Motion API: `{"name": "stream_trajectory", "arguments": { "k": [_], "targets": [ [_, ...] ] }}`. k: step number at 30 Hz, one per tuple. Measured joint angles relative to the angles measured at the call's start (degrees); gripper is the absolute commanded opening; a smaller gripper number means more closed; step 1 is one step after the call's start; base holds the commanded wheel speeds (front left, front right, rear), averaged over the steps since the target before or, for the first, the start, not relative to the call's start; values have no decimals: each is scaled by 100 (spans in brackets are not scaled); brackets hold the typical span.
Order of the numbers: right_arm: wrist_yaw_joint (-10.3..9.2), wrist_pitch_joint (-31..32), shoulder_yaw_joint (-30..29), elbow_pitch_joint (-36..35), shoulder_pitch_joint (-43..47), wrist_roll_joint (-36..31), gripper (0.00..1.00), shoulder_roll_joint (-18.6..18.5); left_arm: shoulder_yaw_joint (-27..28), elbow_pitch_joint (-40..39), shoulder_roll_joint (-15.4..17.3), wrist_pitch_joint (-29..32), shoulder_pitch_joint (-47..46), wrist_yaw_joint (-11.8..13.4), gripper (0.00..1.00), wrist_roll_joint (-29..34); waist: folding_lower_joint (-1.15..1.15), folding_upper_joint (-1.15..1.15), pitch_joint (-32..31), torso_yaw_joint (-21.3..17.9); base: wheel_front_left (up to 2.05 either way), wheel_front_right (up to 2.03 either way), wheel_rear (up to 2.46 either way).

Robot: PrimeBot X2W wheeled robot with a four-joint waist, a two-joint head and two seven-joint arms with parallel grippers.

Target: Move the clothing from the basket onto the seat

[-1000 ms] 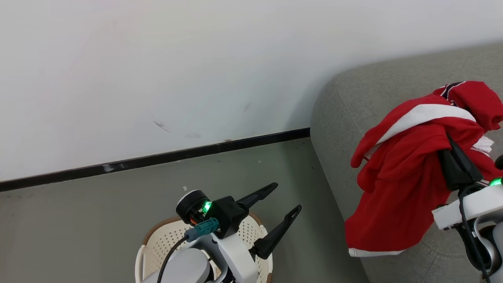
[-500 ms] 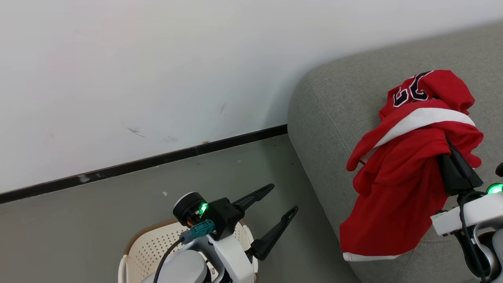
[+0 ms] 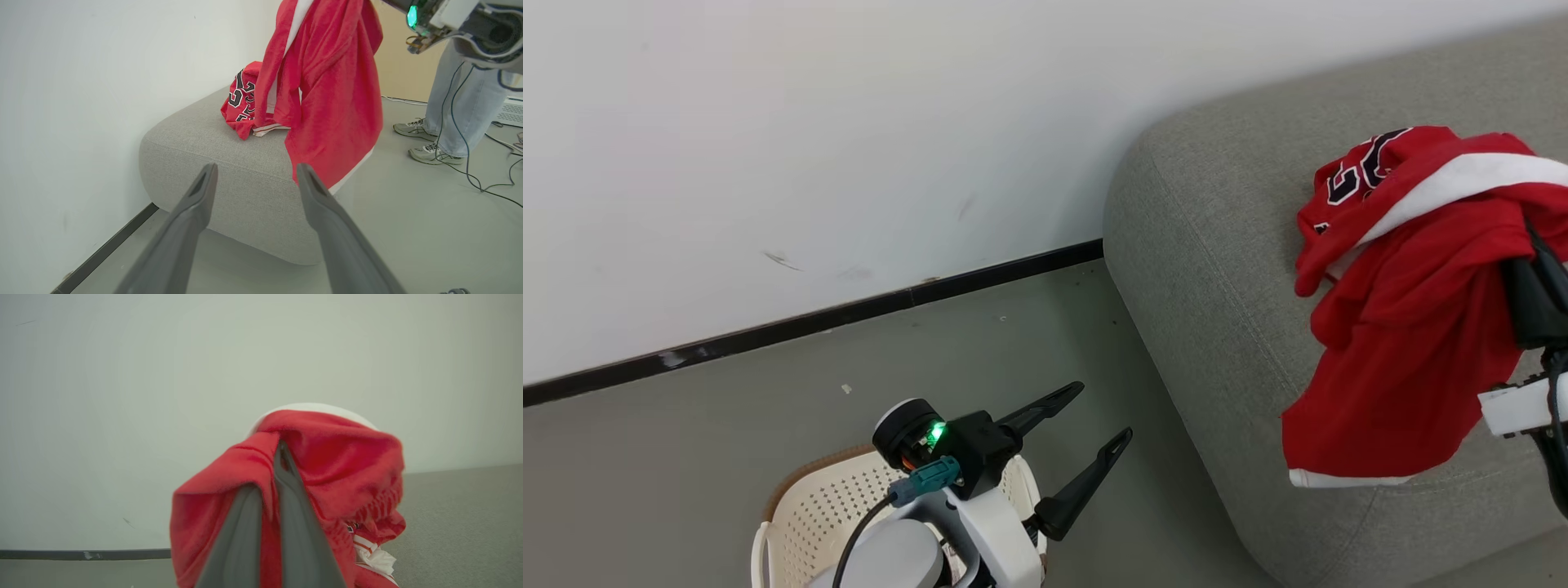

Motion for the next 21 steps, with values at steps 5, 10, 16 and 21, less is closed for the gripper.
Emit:
{"name": "stream_trajectory", "arguments": {
  "k": [5,10,16,21],
  "targets": [
    [1,0,-159,1,-272,98,0,-163,-1,-35,62,68,0,1,100,0,0,0,115,18,0,0,0],
    [1,0,-275,146,-602,275,0,-435,-5,-115,133,162,0,1,100,1,0,0,282,59,0,0,0],
    [1,0,-430,383,-1022,487,0,-737,-11,-196,210,258,-1,1,100,4,0,0,476,94,0,0,0],
    [1,0,-407,690,-1400,584,0,-1107,-21,-279,258,352,-7,1,100,11,0,0,652,126,0,0,0]
  ]
}}
